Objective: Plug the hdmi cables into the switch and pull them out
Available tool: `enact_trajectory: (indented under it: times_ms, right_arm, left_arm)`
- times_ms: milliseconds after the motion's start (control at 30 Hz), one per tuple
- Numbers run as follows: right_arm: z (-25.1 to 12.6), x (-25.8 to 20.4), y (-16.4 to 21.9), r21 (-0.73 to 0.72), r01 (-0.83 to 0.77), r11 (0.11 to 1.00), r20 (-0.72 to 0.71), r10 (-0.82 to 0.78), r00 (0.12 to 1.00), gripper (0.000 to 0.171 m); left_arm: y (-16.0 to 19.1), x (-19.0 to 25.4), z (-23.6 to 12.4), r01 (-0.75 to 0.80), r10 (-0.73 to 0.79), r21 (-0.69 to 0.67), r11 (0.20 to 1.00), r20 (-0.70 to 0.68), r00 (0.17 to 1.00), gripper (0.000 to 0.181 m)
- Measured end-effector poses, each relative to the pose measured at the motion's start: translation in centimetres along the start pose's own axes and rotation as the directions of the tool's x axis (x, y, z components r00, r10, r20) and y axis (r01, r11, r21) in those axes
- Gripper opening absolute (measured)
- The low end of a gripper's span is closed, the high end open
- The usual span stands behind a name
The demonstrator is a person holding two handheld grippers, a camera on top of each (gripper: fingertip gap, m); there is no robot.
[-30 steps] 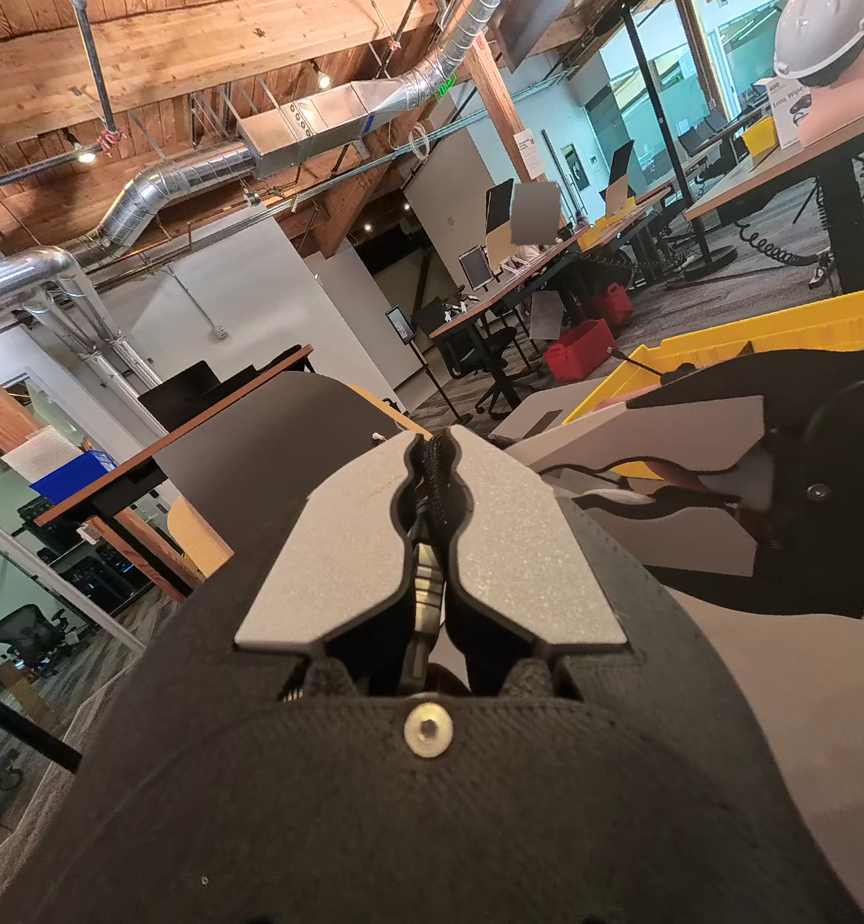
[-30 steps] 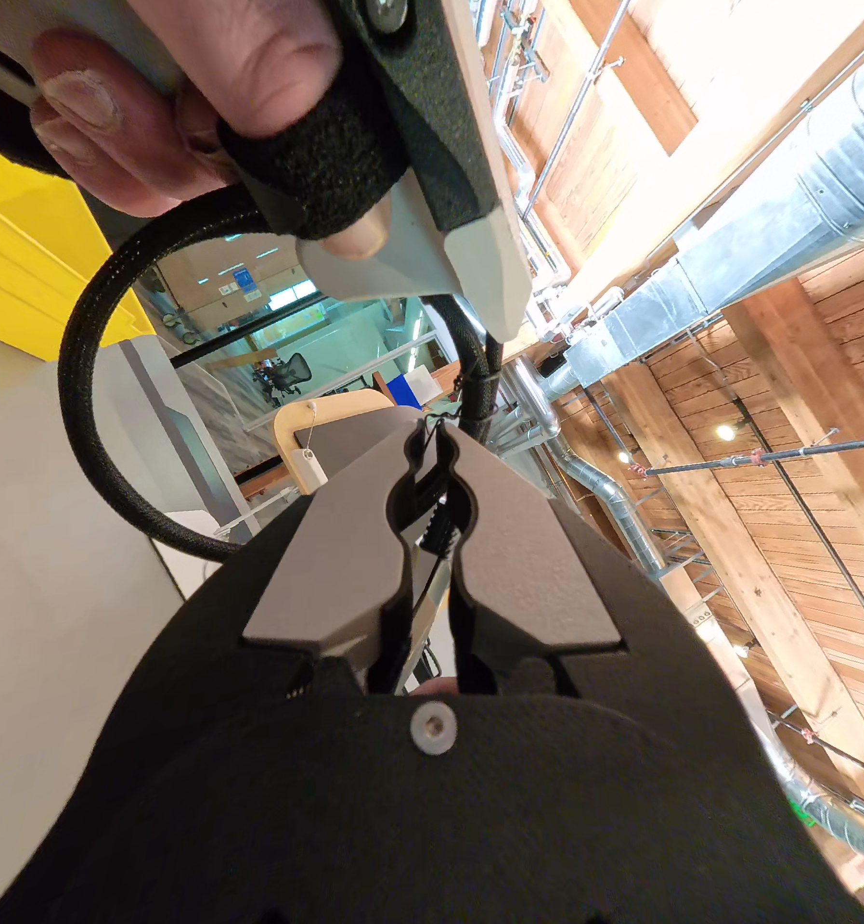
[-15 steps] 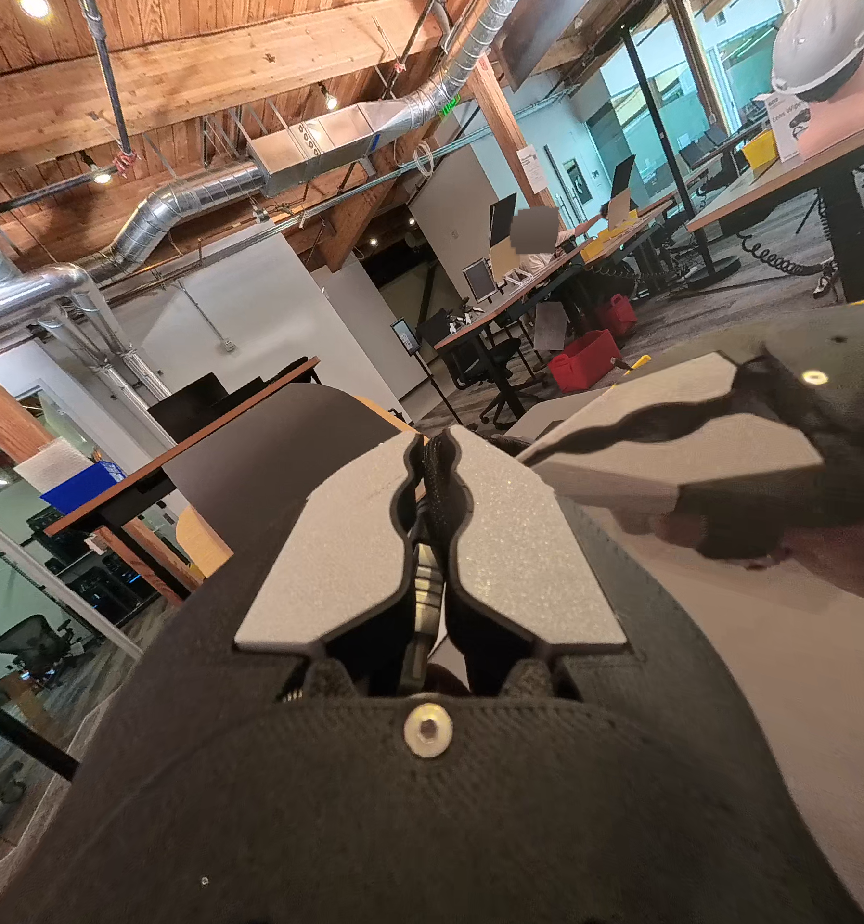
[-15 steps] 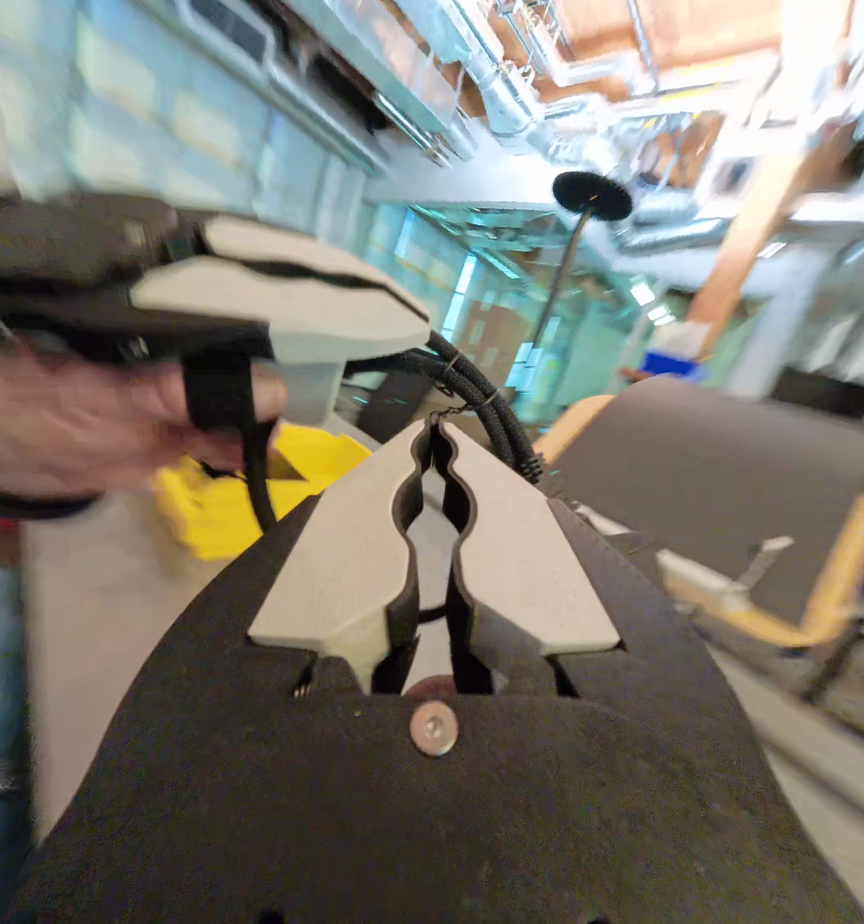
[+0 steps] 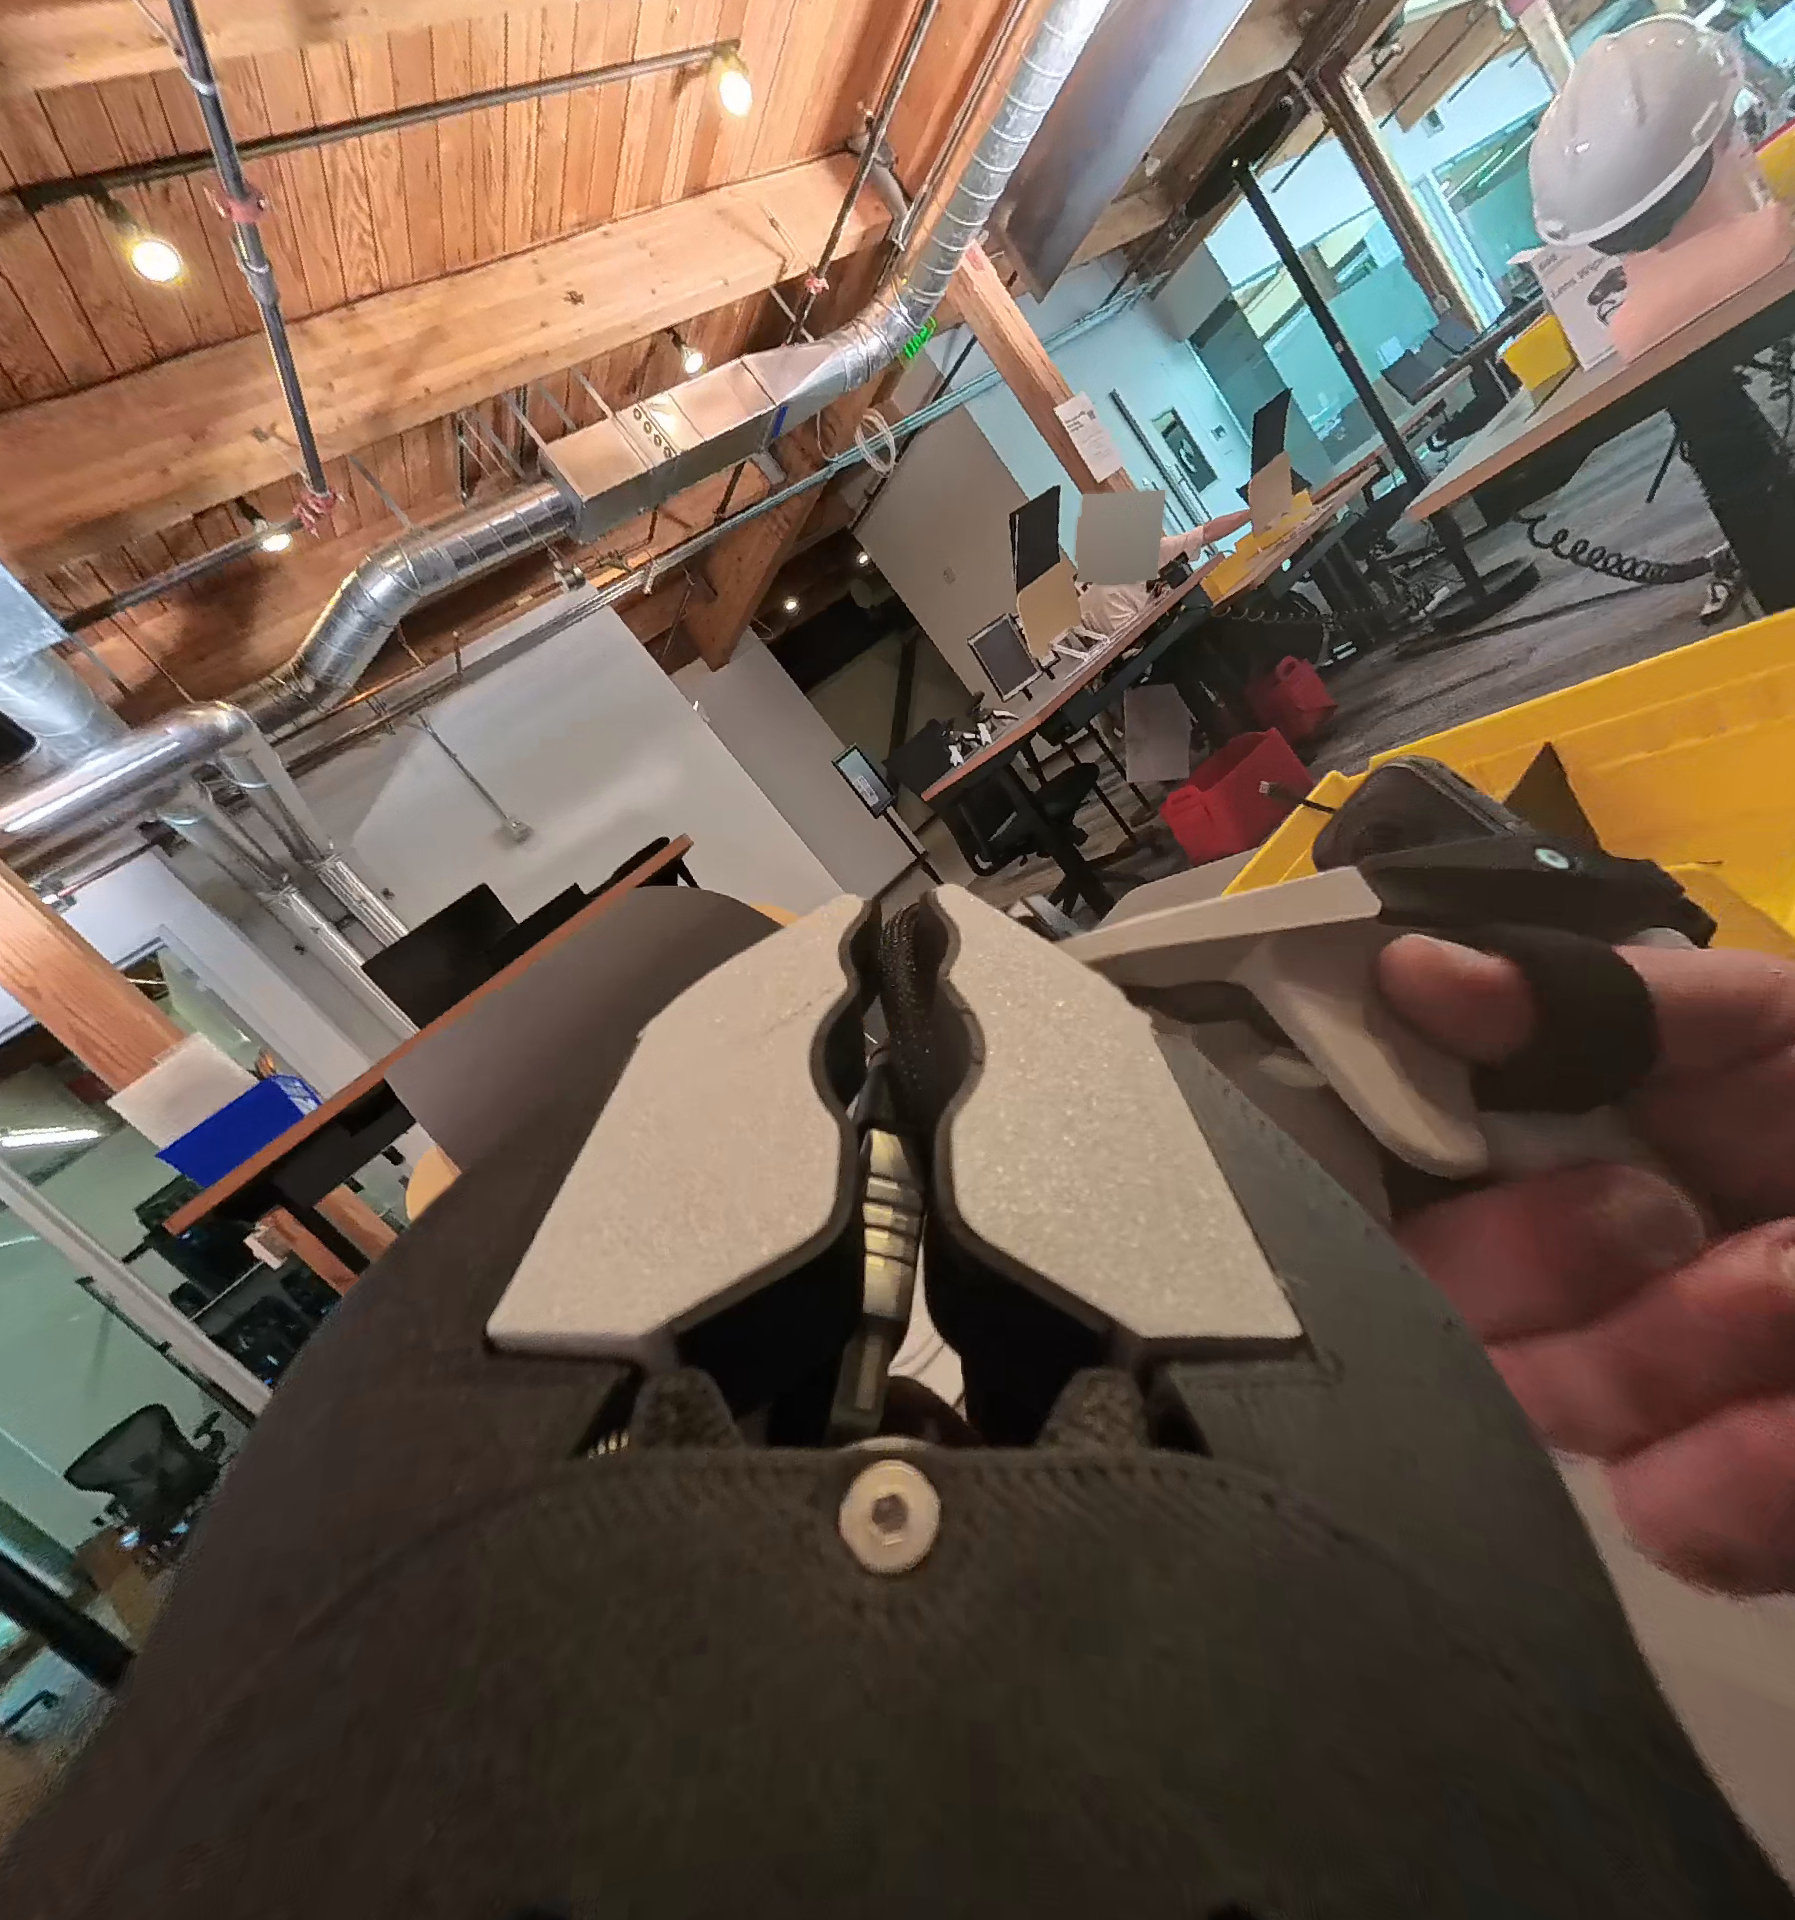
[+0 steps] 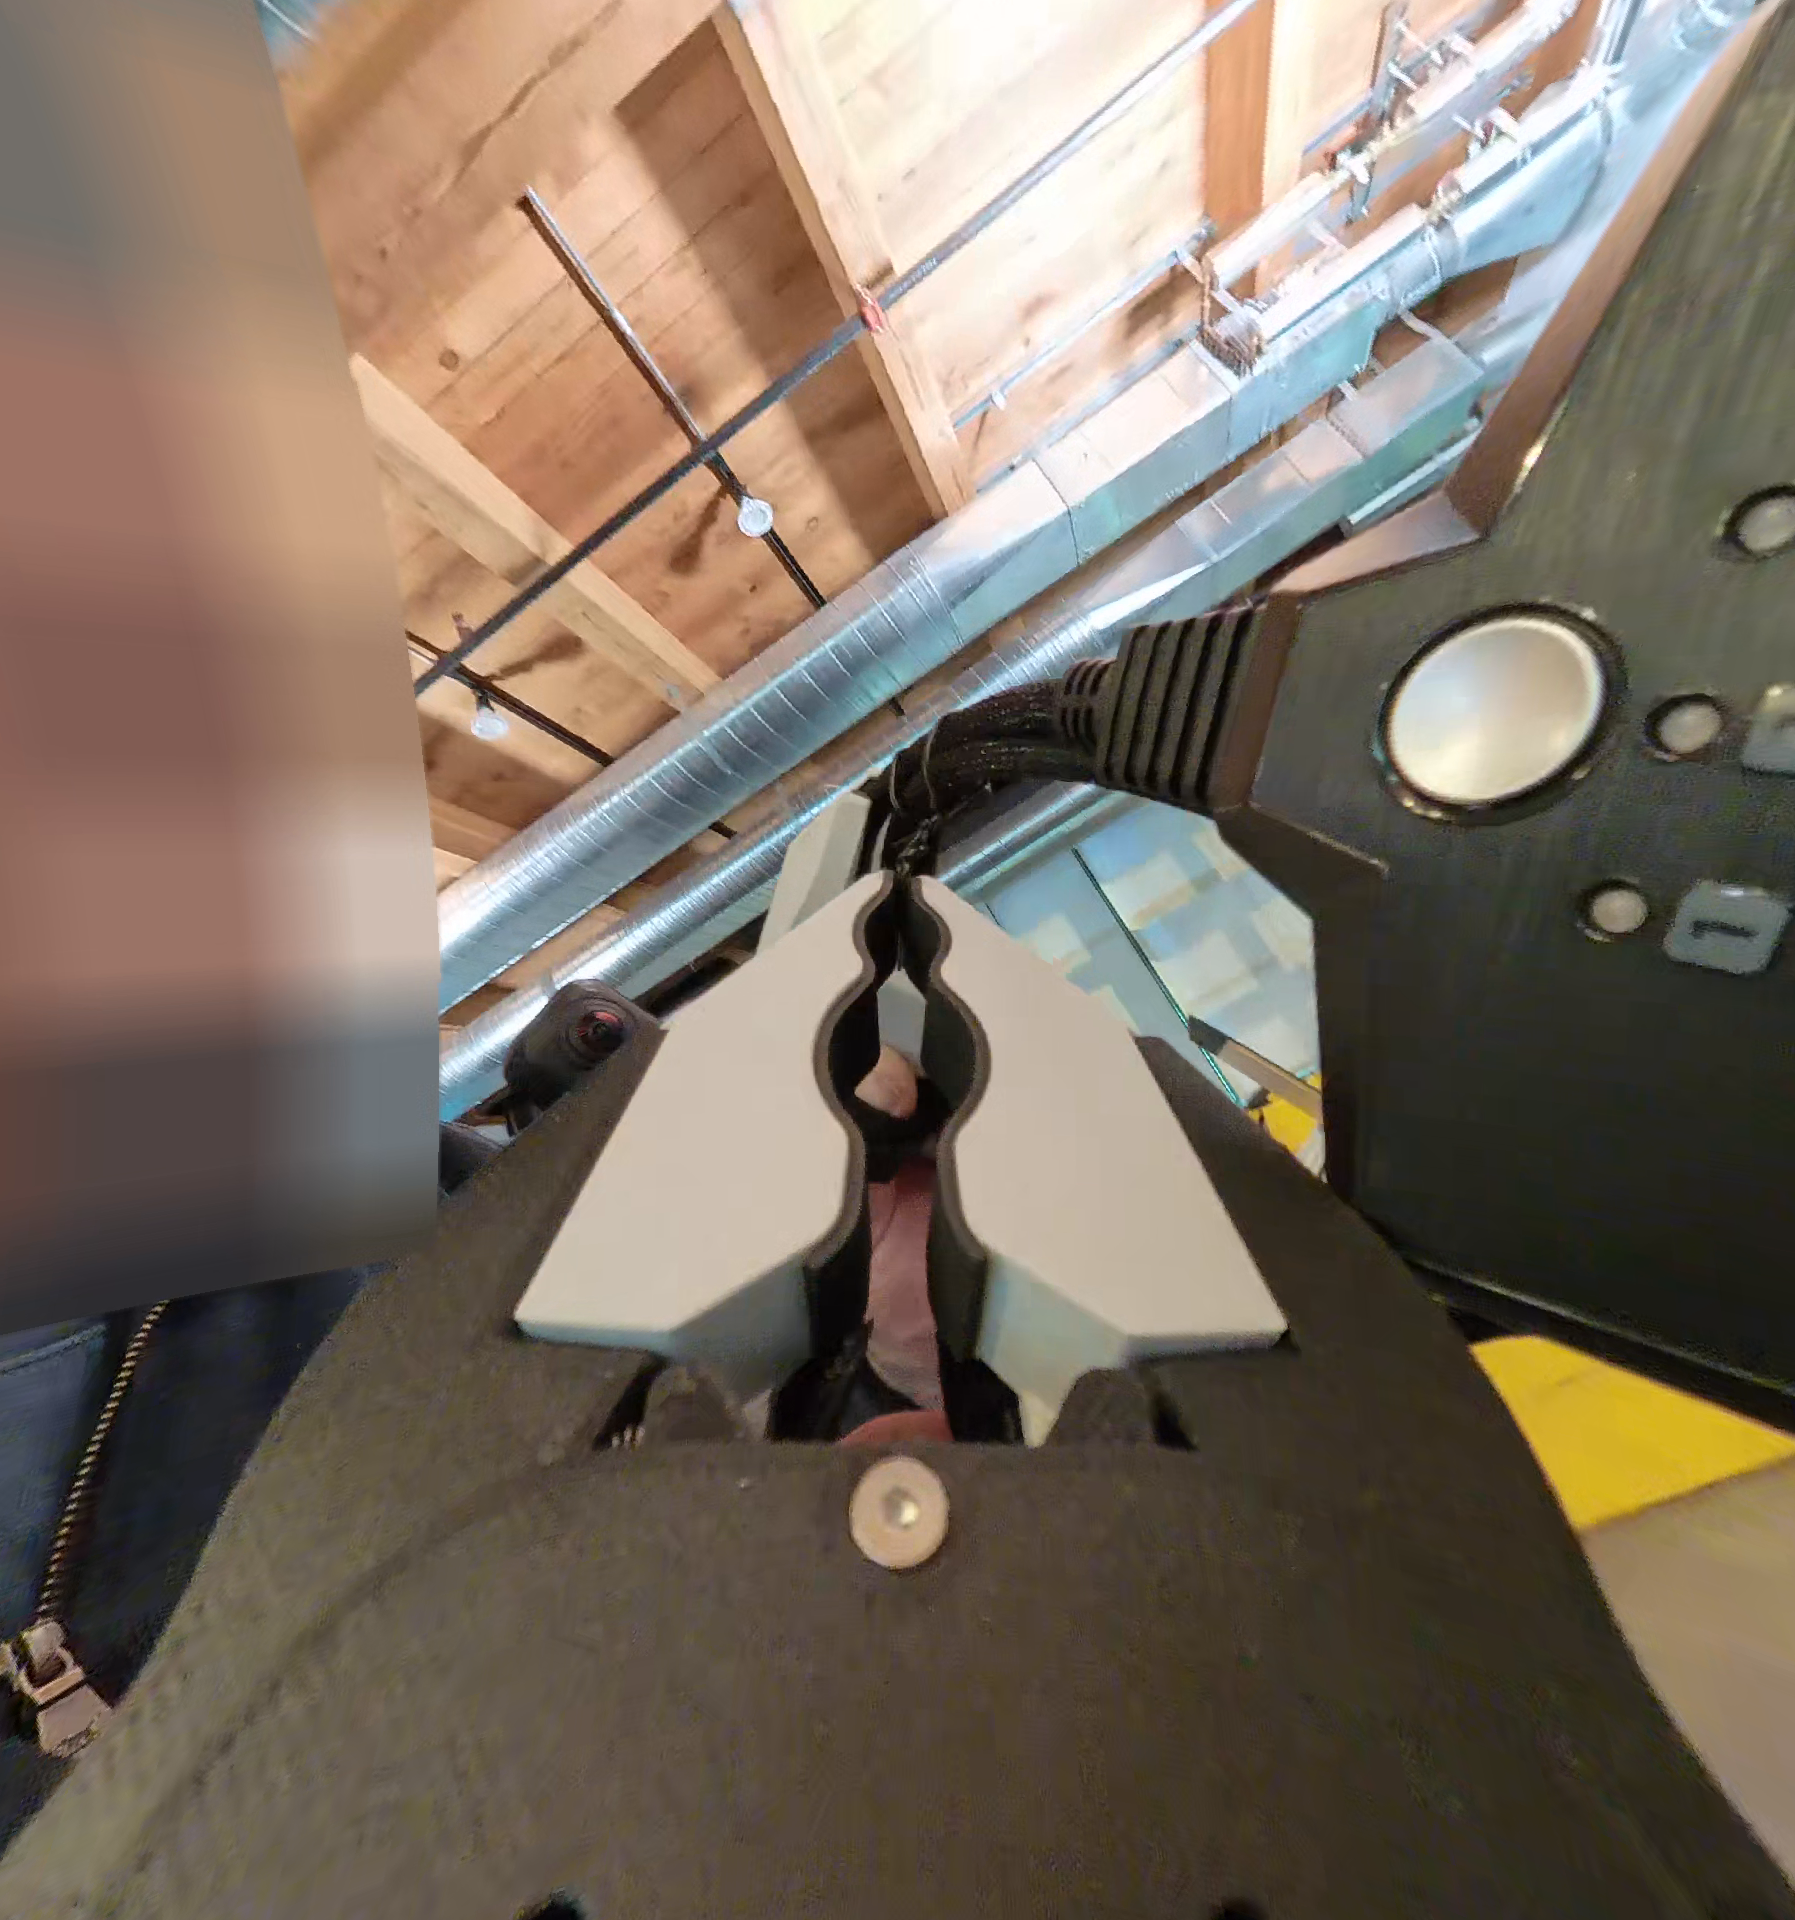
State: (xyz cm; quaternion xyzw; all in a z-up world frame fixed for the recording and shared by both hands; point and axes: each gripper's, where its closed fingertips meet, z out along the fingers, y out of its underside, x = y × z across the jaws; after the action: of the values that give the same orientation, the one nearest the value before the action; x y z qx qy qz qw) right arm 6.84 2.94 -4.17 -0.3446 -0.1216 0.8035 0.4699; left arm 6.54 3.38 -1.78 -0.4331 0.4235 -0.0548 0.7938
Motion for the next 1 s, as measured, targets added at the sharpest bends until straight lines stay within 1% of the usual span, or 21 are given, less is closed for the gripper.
enact_trajectory:
  times_ms: [33, 67, 133, 167, 200, 233, 267, 300, 333, 367, 400, 433, 467, 500, 567, 633, 700, 767, 933, 1000]
  right_arm:
    - [0.0, 0.4, 0.2, -0.017, 0.004, 1.0, -0.028, -0.005, 1.0, 0.0]
    - [0.0, 1.2, 0.3, -0.041, 0.05, 0.998, -0.085, -0.053, 0.995, 0.001]
    - [-0.4, 2.4, 0.7, -0.144, 0.222, 0.964, -0.205, -0.249, 0.947, 0.006]
    - [-0.6, 2.7, 0.8, -0.202, 0.312, 0.928, -0.243, -0.357, 0.902, 0.014]
    - [-0.9, 3.1, 0.8, -0.27, 0.405, 0.873, -0.282, -0.474, 0.834, 0.017]
    - [-1.2, 3.5, 0.6, -0.347, 0.501, 0.793, -0.311, -0.602, 0.736, 0.019]
    - [-1.4, 3.7, 0.2, -0.424, 0.597, 0.681, -0.32, -0.73, 0.605, 0.02]
    - [-1.5, 3.6, -0.3, -0.497, 0.681, 0.538, -0.306, -0.843, 0.443, 0.019]
    - [-1.5, 3.3, -0.7, -0.566, 0.739, 0.364, -0.26, -0.93, 0.259, 0.021]
    - [-1.2, 3.0, -0.9, -0.621, 0.764, 0.175, -0.188, -0.98, 0.071, 0.021]
    - [-0.9, 2.6, -0.9, -0.656, 0.755, 0.0, -0.108, -0.99, -0.094, 0.021]
    - [-0.6, 2.4, -0.7, -0.672, 0.729, -0.133, -0.039, -0.976, -0.214, 0.021]
    - [-0.5, 2.7, -0.5, -0.686, 0.695, -0.218, 0.011, -0.957, -0.29, 0.021]
    - [-0.5, 3.2, -0.5, -0.704, 0.659, -0.266, 0.045, -0.942, -0.333, 0.022]
    - [-0.7, 4.0, -0.6, -0.722, 0.611, -0.324, 0.077, -0.916, -0.395, 0.021]
    - [-0.5, 3.8, -0.9, -0.715, 0.594, -0.37, 0.088, -0.889, -0.449, 0.015]
    - [-0.4, 3.8, -1.2, -0.718, 0.586, -0.375, 0.087, -0.884, -0.46, 0.011]
    - [-0.2, 3.7, -1.4, -0.713, 0.591, -0.377, 0.082, -0.882, -0.464, 0.004]
    - [-0.1, 3.5, -1.4, -0.713, 0.597, -0.367, 0.075, -0.887, -0.455, 0.002]
    - [-0.1, 3.4, -1.4, -0.712, 0.606, -0.354, 0.073, -0.896, -0.439, 0.0]
  left_arm:
    - [0.2, 0.0, 0.0, -0.007, 0.007, -0.006, 1.0, 0.001, 1.0, 0.005]
    - [0.4, -0.1, 0.1, -0.004, 0.004, -0.015, 1.0, 0.004, 1.0, 0.005]
    - [0.8, -0.8, 0.2, 0.029, -0.029, -0.023, 0.999, 0.013, 0.999, 0.005]
    - [0.9, -1.1, 0.3, 0.039, -0.039, -0.028, 0.999, 0.016, 0.999, 0.005]
    - [1.0, -1.4, 0.4, 0.043, -0.043, -0.033, 0.999, 0.018, 0.999, 0.005]
    - [1.0, -1.5, 0.4, 0.047, -0.047, -0.035, 0.998, 0.021, 0.999, 0.005]
    - [1.0, -1.6, 0.4, 0.051, -0.05, -0.039, 0.998, 0.019, 0.999, 0.005]
    - [1.1, -1.5, 0.4, 0.051, -0.05, -0.043, 0.998, 0.018, 0.999, 0.005]
    - [1.1, -1.4, 0.4, 0.049, -0.048, -0.047, 0.998, 0.017, 0.999, 0.005]
    - [1.1, -1.3, 0.5, 0.05, -0.049, -0.048, 0.998, 0.016, 0.999, 0.005]
    - [1.1, -1.2, 0.5, 0.053, -0.052, -0.051, 0.997, 0.015, 0.999, 0.005]
    - [1.1, -1.1, 0.5, 0.057, -0.057, -0.055, 0.997, 0.013, 0.998, 0.005]
    - [1.1, -1.1, 0.5, 0.064, -0.064, -0.056, 0.996, 0.013, 0.998, 0.005]
    - [1.1, -1.2, 0.5, 0.069, -0.068, -0.057, 0.996, 0.013, 0.998, 0.005]
    - [1.0, -1.2, 0.5, 0.067, -0.067, -0.059, 0.996, 0.015, 0.998, 0.006]
    - [0.9, -1.2, 0.5, 0.071, -0.07, -0.062, 0.996, 0.018, 0.997, 0.005]
    - [0.9, -1.2, 0.5, 0.073, -0.072, -0.062, 0.995, 0.016, 0.997, 0.005]
    - [0.9, -1.1, 0.5, 0.074, -0.073, -0.064, 0.995, 0.015, 0.997, 0.005]
    - [1.2, -1.3, 0.5, 0.074, -0.073, -0.07, 0.995, 0.021, 0.997, 0.005]
    - [1.2, -1.3, 0.6, 0.073, -0.072, -0.071, 0.995, 0.022, 0.997, 0.005]
